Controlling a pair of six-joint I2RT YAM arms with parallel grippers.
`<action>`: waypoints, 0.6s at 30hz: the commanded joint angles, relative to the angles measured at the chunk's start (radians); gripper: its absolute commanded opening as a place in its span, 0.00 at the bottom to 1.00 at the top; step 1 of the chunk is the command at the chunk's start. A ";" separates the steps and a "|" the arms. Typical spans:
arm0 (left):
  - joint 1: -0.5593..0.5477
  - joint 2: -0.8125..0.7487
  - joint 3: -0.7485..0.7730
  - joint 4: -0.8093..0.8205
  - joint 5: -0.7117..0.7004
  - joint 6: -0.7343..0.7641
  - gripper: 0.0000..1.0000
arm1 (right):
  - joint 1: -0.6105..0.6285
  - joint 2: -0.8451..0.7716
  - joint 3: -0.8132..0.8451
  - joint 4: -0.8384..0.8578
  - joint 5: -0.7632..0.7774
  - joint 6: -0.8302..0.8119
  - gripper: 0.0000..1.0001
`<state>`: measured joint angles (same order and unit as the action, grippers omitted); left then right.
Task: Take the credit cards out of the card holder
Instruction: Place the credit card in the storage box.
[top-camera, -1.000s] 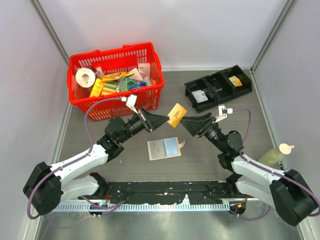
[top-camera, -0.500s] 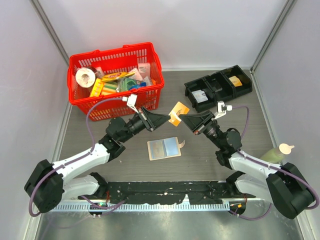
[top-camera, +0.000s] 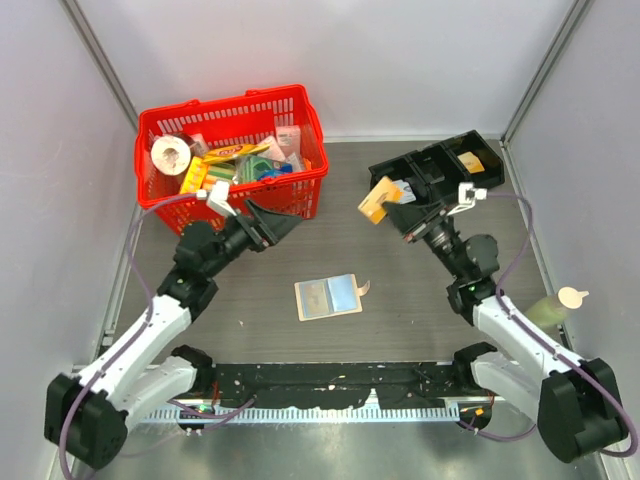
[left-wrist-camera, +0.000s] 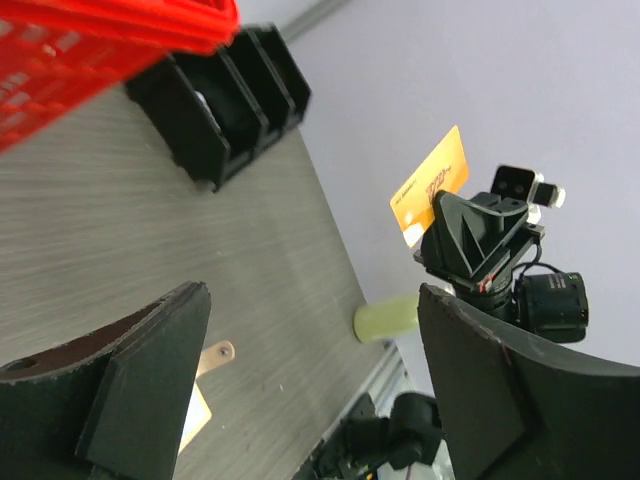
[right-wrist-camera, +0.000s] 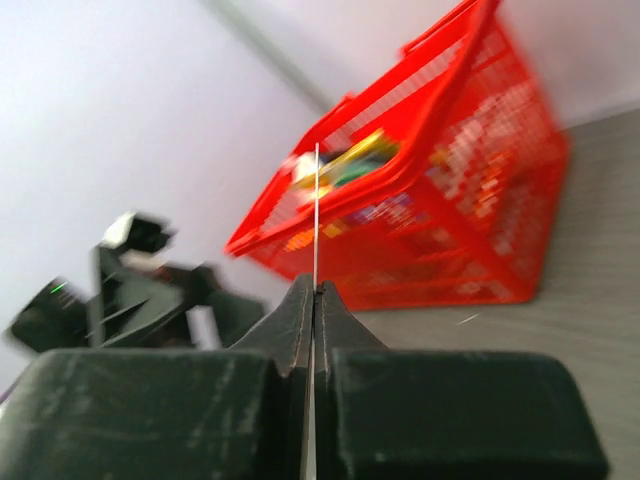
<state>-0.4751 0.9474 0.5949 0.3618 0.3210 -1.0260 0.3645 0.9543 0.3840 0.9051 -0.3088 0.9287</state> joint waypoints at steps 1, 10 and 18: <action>0.055 -0.137 0.117 -0.341 -0.068 0.192 0.91 | -0.161 -0.016 0.151 -0.343 0.025 -0.125 0.01; 0.059 -0.223 0.377 -0.875 -0.362 0.662 0.95 | -0.518 0.263 0.386 -0.457 0.051 -0.200 0.01; 0.061 -0.222 0.295 -0.879 -0.531 0.793 0.96 | -0.679 0.670 0.746 -0.497 0.070 -0.244 0.01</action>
<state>-0.4187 0.7170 0.9463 -0.4706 -0.1013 -0.3405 -0.2653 1.5017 0.9485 0.4179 -0.2592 0.7368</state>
